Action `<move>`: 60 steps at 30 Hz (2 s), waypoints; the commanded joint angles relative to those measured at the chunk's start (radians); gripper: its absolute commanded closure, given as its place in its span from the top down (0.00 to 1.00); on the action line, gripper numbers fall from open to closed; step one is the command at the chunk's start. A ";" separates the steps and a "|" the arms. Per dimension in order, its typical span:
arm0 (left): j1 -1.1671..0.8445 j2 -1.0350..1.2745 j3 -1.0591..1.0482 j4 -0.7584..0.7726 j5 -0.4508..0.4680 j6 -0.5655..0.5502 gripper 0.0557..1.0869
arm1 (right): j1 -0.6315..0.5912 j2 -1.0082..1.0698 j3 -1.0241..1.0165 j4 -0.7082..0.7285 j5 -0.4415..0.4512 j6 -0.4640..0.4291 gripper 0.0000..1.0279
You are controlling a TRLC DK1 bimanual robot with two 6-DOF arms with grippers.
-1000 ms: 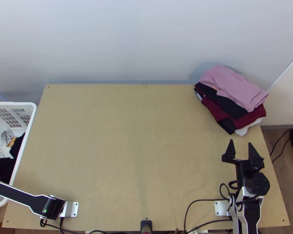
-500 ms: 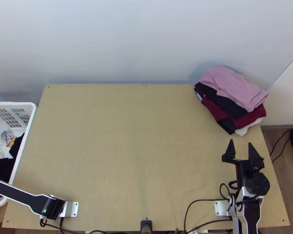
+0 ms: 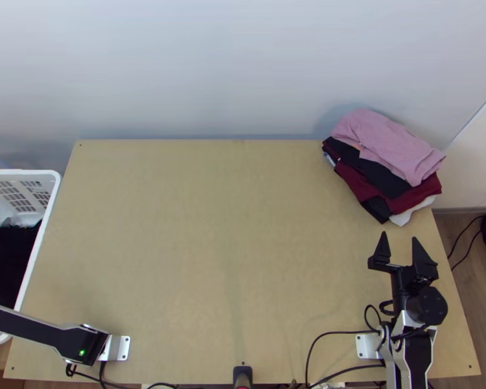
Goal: Fold the t-shirt
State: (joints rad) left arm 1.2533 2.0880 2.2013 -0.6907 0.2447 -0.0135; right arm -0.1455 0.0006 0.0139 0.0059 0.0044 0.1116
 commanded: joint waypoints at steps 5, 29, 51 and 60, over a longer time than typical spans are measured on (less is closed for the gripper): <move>-0.011 -0.250 0.015 -0.003 0.061 -0.088 0.04 | -0.003 -0.002 -0.005 -0.021 0.009 0.008 0.96; -0.548 -0.784 0.001 0.056 -0.018 -0.200 0.04 | -0.003 -0.002 -0.005 -0.021 0.009 0.008 0.96; -1.710 -0.776 -0.396 0.082 -0.614 -0.049 0.04 | -0.003 -0.002 -0.005 -0.021 0.009 0.008 0.96; -2.034 -0.709 -0.578 0.183 -0.665 -0.060 0.04 | -0.003 -0.002 -0.005 -0.021 0.009 0.008 0.96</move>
State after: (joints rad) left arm -0.7166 1.3602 1.6592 -0.5423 -0.4057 -0.0708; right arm -0.1455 0.0006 0.0139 0.0059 0.0044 0.1116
